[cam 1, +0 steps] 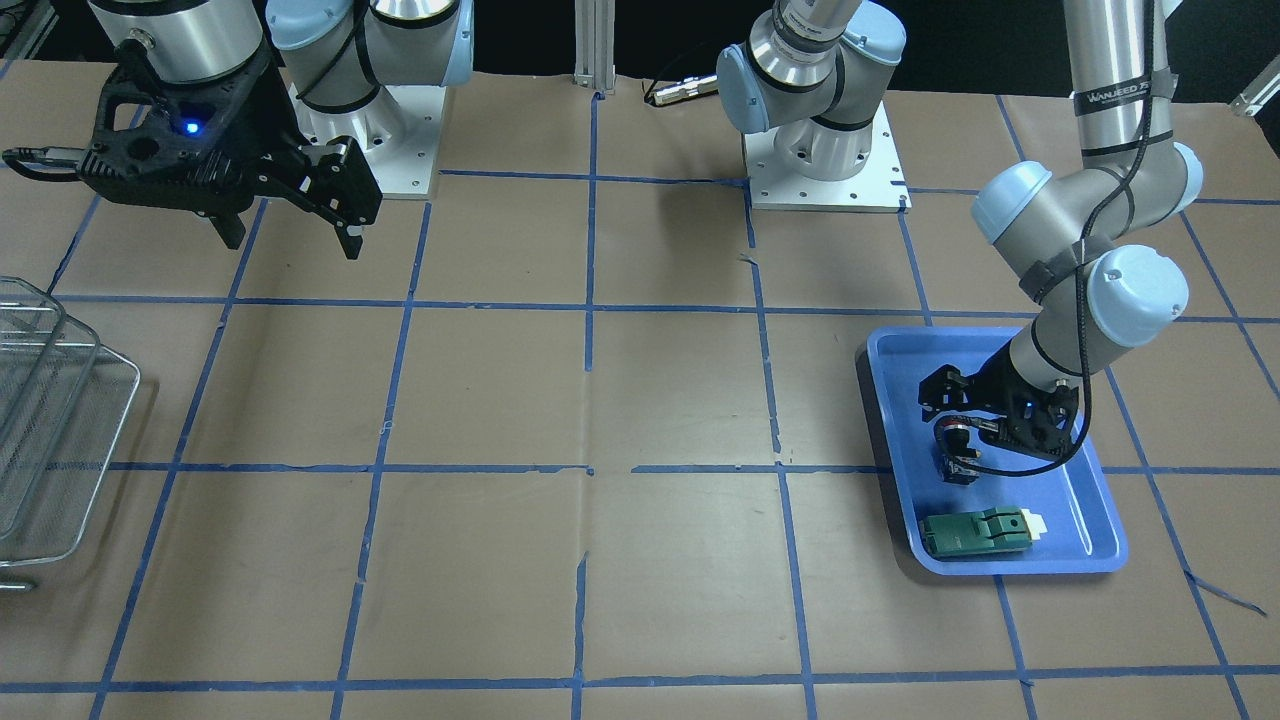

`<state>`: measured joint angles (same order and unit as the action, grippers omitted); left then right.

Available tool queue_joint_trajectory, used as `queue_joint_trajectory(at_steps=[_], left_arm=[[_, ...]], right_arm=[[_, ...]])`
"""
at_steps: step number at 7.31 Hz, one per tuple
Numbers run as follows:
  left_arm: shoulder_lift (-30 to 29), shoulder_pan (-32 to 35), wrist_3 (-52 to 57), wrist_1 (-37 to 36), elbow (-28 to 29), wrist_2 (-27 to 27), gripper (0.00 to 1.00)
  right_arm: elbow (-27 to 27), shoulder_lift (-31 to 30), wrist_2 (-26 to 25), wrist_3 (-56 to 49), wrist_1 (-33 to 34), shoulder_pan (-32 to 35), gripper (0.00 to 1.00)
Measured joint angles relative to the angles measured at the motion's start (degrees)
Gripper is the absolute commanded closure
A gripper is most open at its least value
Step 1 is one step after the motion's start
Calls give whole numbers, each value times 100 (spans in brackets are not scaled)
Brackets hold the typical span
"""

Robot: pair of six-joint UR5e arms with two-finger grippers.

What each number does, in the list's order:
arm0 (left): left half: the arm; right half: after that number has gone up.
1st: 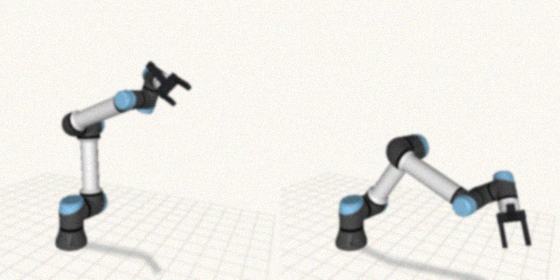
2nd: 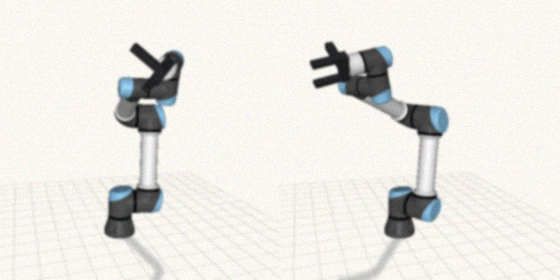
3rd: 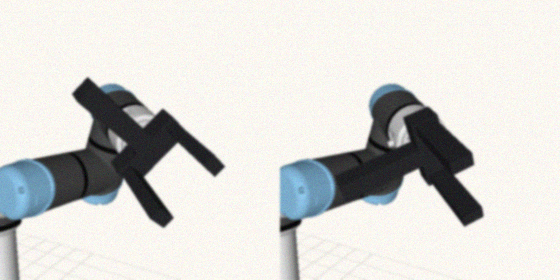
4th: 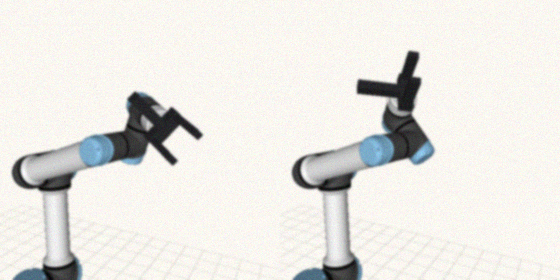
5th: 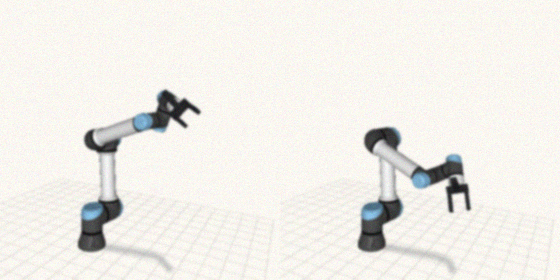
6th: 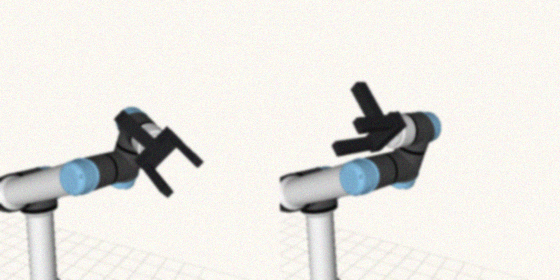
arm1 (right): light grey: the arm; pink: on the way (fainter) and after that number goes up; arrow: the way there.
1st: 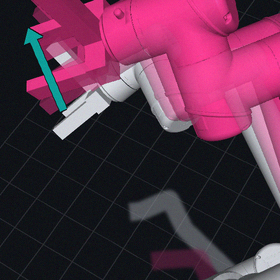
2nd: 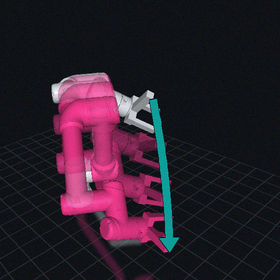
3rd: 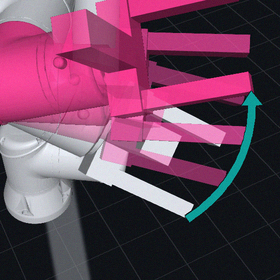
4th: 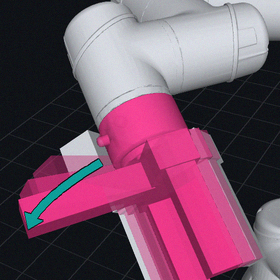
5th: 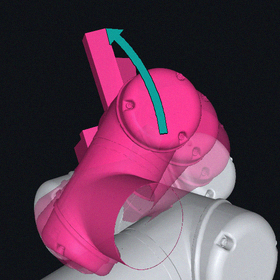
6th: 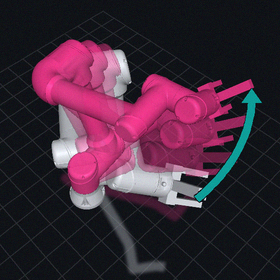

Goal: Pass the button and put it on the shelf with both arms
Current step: 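Lower the left gripper onto the red push button in the tray and grasp it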

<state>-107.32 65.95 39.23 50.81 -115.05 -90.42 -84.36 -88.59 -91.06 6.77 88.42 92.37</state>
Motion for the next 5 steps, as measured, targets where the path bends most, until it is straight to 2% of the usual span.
queue_joint_trajectory(at_steps=[2,3,5], left_arm=[[-129,-78,-17,-141,-74,2,6],[-175,-107,-190,-160,-95,24,16],[-218,-123,-528,-182,-107,29,74]], right_arm=[[1,0,0,0,0,0,0],[0,0,0,0,0,0,0],[-1,0,0,0,0,0,0]])
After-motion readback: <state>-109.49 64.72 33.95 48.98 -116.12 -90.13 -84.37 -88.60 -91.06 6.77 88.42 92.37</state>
